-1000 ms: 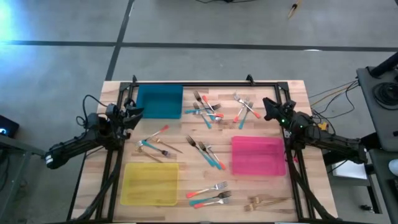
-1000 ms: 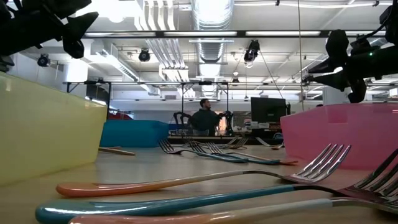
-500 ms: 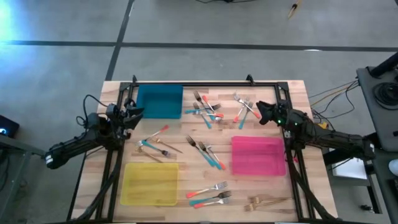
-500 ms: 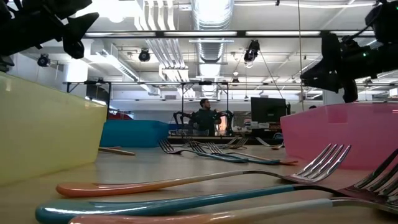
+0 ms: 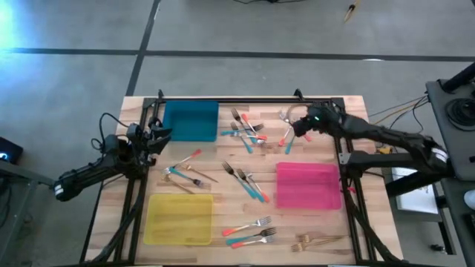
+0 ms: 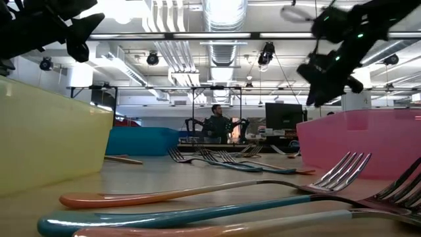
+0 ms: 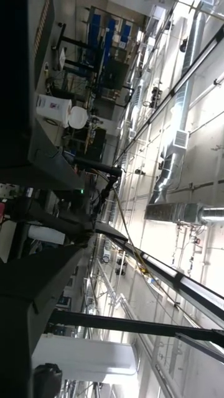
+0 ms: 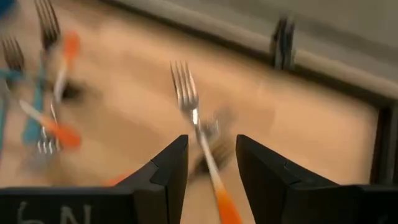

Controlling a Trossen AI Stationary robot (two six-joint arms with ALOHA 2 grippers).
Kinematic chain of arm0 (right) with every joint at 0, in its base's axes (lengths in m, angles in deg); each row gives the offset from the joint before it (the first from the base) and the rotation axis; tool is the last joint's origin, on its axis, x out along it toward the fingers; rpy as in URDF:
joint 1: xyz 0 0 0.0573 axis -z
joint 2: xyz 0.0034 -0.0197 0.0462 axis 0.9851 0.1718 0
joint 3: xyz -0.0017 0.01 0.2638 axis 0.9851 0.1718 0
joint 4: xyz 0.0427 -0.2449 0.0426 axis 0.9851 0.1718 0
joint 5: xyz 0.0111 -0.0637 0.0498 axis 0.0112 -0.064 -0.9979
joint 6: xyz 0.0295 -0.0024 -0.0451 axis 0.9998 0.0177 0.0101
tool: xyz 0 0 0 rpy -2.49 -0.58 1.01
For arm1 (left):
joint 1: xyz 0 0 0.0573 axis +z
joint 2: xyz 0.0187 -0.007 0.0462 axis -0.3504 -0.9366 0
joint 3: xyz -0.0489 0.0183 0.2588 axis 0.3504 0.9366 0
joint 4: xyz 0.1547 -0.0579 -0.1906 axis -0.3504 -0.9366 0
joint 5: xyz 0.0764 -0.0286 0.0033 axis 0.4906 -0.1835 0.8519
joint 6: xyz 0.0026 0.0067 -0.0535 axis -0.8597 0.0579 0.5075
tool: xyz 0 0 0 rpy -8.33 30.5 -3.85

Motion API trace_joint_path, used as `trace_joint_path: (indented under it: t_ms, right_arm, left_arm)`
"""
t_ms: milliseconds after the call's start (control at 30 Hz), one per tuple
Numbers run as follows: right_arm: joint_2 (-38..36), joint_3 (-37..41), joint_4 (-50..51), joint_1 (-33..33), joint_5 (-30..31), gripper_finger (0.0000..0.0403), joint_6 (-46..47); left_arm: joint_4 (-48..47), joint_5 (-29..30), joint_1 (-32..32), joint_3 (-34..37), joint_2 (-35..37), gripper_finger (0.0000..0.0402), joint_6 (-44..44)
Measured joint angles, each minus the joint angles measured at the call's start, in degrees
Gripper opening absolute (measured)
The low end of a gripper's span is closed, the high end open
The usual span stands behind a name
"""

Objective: Sort silverware by color (type)
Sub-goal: Put the orange fork into the red bin

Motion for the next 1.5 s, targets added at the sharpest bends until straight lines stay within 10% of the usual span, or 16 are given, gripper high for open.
trace_joint_path:
  t_ms: [300,700,1500]
  right_arm:
    - [17.73,-15.21,11.40,11.85,-17.76,0.0128,-6.75]
    - [36.85,-23.63,20.68,12.19,-18.04,0.0128,-15.63]
    - [44.39,-23.07,13.24,11.98,-17.41,0.0128,-15.45]
  left_arm:
    - [-0.04,0.00,0.02,0.00,-0.02,0.0141,-0.01]
    - [-0.09,0.00,0.00,0.02,0.00,0.0141,-0.01]
    - [-0.07,0.00,0.00,0.00,-0.02,0.0141,-0.01]
